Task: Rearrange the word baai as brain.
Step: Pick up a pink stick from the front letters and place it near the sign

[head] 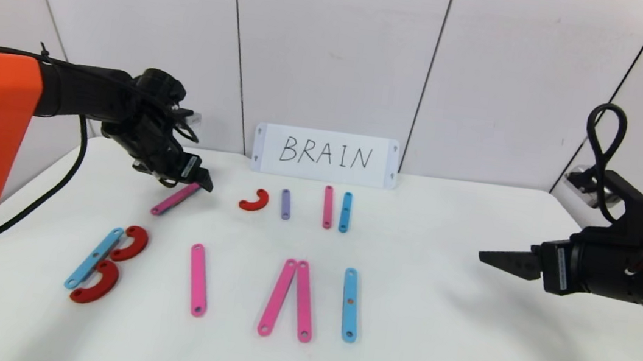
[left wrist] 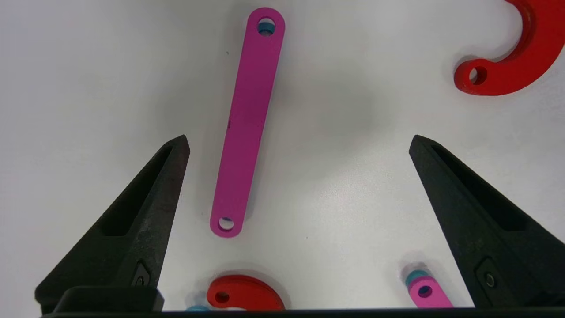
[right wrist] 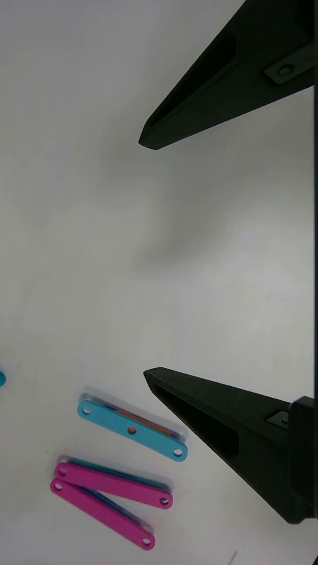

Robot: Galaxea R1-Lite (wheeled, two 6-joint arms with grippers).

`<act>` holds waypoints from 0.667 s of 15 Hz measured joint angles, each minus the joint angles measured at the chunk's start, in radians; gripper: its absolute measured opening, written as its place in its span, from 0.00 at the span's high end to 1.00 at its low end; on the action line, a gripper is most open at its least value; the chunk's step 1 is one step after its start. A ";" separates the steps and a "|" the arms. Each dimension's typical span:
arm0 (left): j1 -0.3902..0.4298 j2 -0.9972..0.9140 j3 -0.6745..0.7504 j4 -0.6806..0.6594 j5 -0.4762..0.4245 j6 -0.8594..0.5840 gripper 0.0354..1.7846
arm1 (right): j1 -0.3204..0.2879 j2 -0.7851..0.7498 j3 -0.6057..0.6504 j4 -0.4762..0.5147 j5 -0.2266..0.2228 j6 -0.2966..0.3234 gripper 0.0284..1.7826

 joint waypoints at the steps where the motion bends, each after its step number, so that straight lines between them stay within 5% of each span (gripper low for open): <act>1: -0.006 -0.018 0.003 0.020 0.018 -0.014 0.02 | -0.007 -0.001 0.001 -0.014 0.027 0.000 0.03; 6: -0.065 -0.149 0.123 0.080 0.067 -0.118 0.02 | -0.098 0.000 -0.001 -0.047 0.227 -0.004 0.03; 10: -0.158 -0.275 0.314 0.033 0.142 -0.251 0.02 | -0.111 0.002 -0.001 -0.047 0.239 -0.005 0.03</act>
